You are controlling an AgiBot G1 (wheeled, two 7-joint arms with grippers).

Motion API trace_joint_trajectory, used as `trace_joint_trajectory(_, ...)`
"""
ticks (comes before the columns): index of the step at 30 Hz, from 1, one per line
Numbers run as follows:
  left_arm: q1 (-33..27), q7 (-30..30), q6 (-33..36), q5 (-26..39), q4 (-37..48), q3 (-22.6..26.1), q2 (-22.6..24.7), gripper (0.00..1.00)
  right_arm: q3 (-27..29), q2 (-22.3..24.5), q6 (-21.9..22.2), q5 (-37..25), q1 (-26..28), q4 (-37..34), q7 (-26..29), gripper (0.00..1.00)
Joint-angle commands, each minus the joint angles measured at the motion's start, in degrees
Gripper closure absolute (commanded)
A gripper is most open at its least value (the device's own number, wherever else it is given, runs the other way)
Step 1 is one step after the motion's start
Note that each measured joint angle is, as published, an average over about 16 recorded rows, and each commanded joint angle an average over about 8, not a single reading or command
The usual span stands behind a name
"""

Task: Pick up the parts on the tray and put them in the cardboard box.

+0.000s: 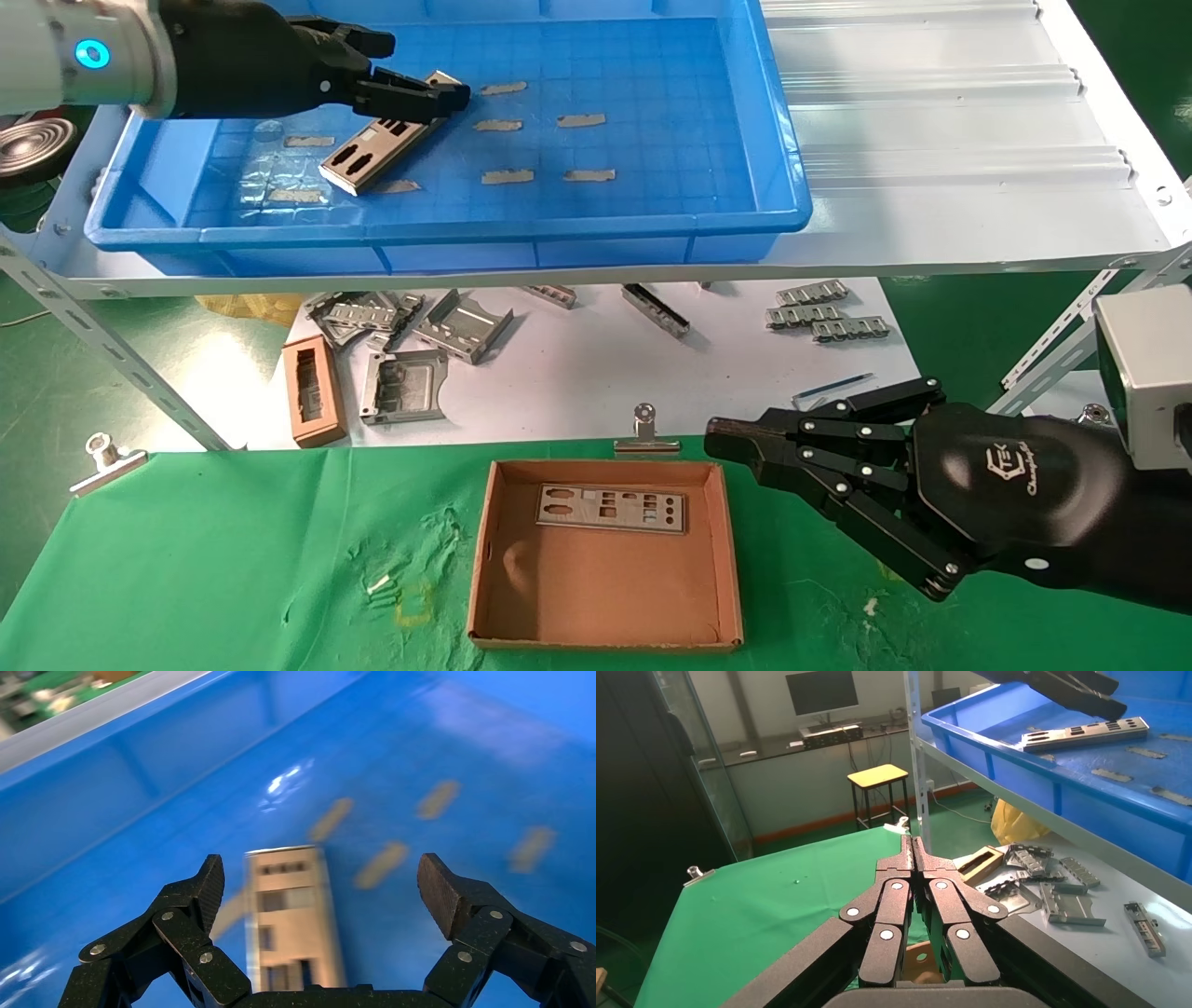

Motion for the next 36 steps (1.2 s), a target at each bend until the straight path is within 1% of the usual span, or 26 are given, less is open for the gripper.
trace_joint_trajectory(1,-1.3,0.4,-3.6,1.7,3.7,0.8,2.0,0.0,0.0,0.0,0.0,0.0,0.0,0.0,0.0,0.51)
trace_joint_trajectory(4,-2.2,1.0,-4.5,2.3,6.1,1.1,3.1,0.0,0.0,0.0,0.0,0.0,0.0,0.0,0.0,0.14)
trace_joint_trajectory(5,-2.4,1.2,-4.5,2.4,6.8,1.2,3.3,0.0,0.0,0.0,0.0,0.0,0.0,0.0,0.0,0.04)
trace_joint_trajectory(6,-2.6,1.4,-4.5,2.5,7.4,1.3,3.5,0.0,0.0,0.0,0.0,0.0,0.0,0.0,0.0,0.0)
trace_joint_trajectory(11,-3.3,2.3,-4.6,2.8,9.8,1.5,4.2,0.0,0.0,0.0,0.0,0.0,0.0,0.0,0.0,0.0)
trace_joint_trajectory(12,-3.4,2.5,-4.7,2.8,10.2,1.4,4.3,0.01,0.0,0.0,0.0,0.0,0.0,0.0,0.0,0.0)
trace_joint_trajectory(13,-3.4,2.6,-4.8,2.7,10.6,1.4,4.3,0.08,0.0,0.0,0.0,0.0,0.0,0.0,0.0,0.0)
trace_joint_trajectory(14,-3.5,2.8,-4.9,2.7,10.9,1.4,4.4,0.17,0.0,0.0,0.0,0.0,0.0,0.0,0.0,0.0)
trace_joint_trajectory(19,-3.6,3.7,-5.0,2.4,12.0,1.2,4.4,0.79,0.0,0.0,0.0,0.0,0.0,0.0,0.0,0.0)
trace_joint_trajectory(20,-3.6,3.9,-4.9,2.3,12.2,1.1,4.4,0.9,0.0,0.0,0.0,0.0,0.0,0.0,0.0,0.0)
trace_joint_trajectory(21,-3.7,4.1,-4.7,2.2,12.3,1.0,4.4,0.96,0.0,0.0,0.0,0.0,0.0,0.0,0.0,0.0)
trace_joint_trajectory(22,-3.7,4.3,-4.5,2.1,12.4,0.9,4.3,0.99,0.0,0.0,0.0,0.0,0.0,0.0,0.0,0.0)
trace_joint_trajectory(36,-3.5,6.6,-2.1,1.2,13.5,0.3,4.1,1.0,0.0,0.0,0.0,0.0,0.0,0.0,0.0,0.0)
